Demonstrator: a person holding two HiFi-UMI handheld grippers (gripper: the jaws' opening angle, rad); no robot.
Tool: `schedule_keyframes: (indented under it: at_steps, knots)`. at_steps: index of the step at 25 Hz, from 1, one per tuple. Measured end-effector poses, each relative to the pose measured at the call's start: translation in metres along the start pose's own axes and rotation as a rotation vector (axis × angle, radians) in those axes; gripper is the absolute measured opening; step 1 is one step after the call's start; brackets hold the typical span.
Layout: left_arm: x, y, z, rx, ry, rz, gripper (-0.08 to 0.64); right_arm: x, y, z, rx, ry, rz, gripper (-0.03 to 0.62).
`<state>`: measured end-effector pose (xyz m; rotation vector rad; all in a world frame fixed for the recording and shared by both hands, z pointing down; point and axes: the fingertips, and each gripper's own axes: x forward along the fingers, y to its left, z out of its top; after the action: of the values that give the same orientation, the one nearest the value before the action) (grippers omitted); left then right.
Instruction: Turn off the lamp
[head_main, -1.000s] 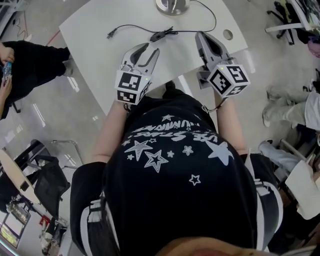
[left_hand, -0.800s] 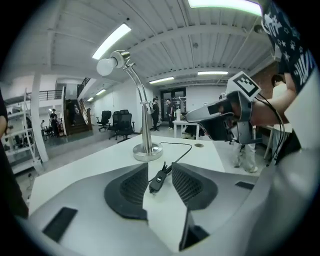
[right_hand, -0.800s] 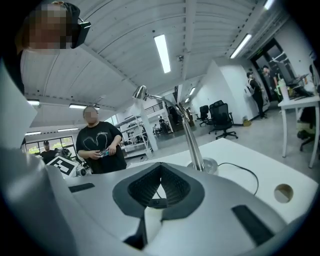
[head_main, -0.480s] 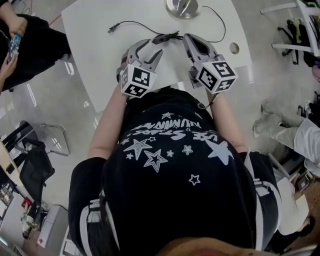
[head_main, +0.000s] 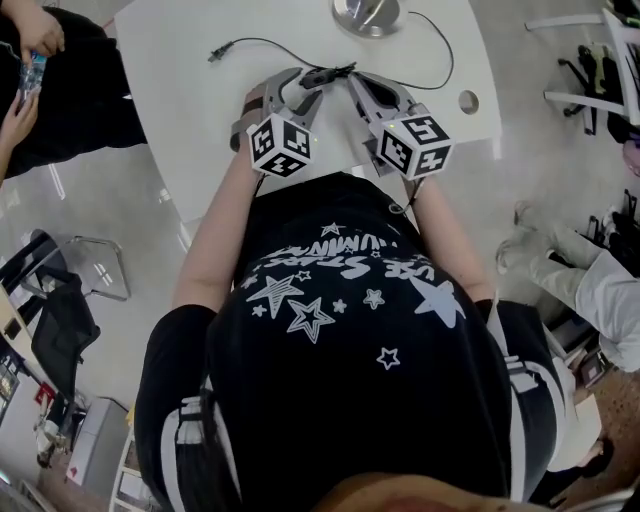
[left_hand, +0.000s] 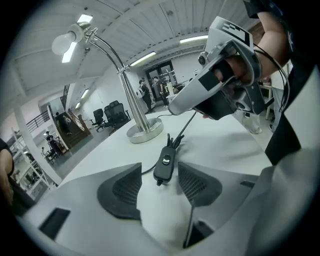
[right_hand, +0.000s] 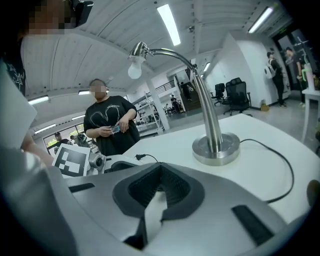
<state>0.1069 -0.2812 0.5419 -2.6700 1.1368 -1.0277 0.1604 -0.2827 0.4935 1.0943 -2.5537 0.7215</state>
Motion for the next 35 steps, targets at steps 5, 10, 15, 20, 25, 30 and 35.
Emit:
schedule_keyframes:
  at_steps: [5, 10, 15, 20, 25, 30, 35]
  knots:
    - [0.005, 0.006, -0.003, 0.030, 0.018, 0.013, 0.224, 0.008, -0.002, -0.007, 0.000, 0.029, 0.014, 0.006]
    - [0.007, 0.003, -0.004, 0.010, 0.036, -0.027, 0.194, 0.016, 0.002, -0.014, -0.015, 0.082, 0.038, 0.006]
    - [0.009, 0.000, -0.005, 0.001, 0.039, -0.031, 0.147, 0.026, 0.005, -0.021, -0.046, 0.121, 0.051, 0.006]
    - [0.010, 0.000, -0.009, -0.018, 0.044, -0.044, 0.143, 0.043, 0.013, -0.030, -0.066, 0.152, 0.070, 0.006]
    - [0.009, 0.000, -0.007, -0.021, 0.046, -0.053, 0.141, 0.055, 0.016, -0.039, -0.080, 0.190, 0.063, 0.006]
    - [0.009, -0.001, -0.008, -0.028, 0.046, -0.062, 0.140, 0.057, 0.014, -0.042, -0.091, 0.203, 0.056, 0.006]
    - [0.010, 0.001, -0.008, -0.029, 0.052, -0.070, 0.138, 0.059, 0.012, -0.041, -0.042, 0.225, 0.037, 0.006]
